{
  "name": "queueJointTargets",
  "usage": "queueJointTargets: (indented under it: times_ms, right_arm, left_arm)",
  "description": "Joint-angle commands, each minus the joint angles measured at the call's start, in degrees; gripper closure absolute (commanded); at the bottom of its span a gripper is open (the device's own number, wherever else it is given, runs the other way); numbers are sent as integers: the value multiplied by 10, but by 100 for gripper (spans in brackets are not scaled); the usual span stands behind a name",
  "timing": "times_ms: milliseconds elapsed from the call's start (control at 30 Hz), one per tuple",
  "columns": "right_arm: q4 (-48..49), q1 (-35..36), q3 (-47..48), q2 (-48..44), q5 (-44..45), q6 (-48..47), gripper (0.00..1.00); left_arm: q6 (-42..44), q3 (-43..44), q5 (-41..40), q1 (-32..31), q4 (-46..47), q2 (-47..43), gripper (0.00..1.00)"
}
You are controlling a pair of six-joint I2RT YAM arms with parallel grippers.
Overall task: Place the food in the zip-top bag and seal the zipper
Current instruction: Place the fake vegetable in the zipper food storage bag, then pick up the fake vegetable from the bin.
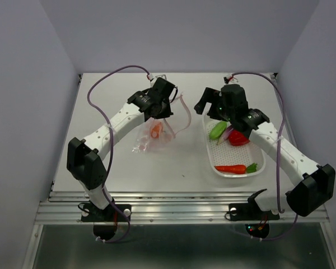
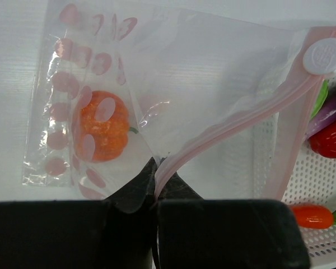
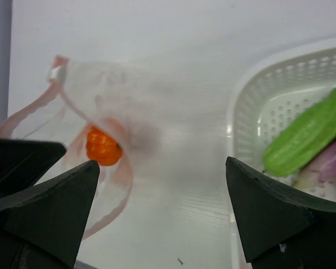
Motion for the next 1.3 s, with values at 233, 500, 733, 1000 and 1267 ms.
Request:
queueJointTargets:
  times_ms: [233,500,733,1000,1267]
  right_arm:
    - [-63,-90,-42,39,85,80,0]
    - [-70,-90,-15,140,120,85,0]
    - [-68,-90,5,199,141,72,0]
    - [-59,-90,17,246,152,58,4]
    - [-54,-90,20,271,159,55,11]
  left_arm:
    - [15,14,-2,0,9,-25,100]
    - [17,7,2,0,14,-22,100]
    - [19,2,7,0,19,-19,100]
    - [18,-3,10,0,21,-16,100]
    - [19,-6,15,0,23,-15,100]
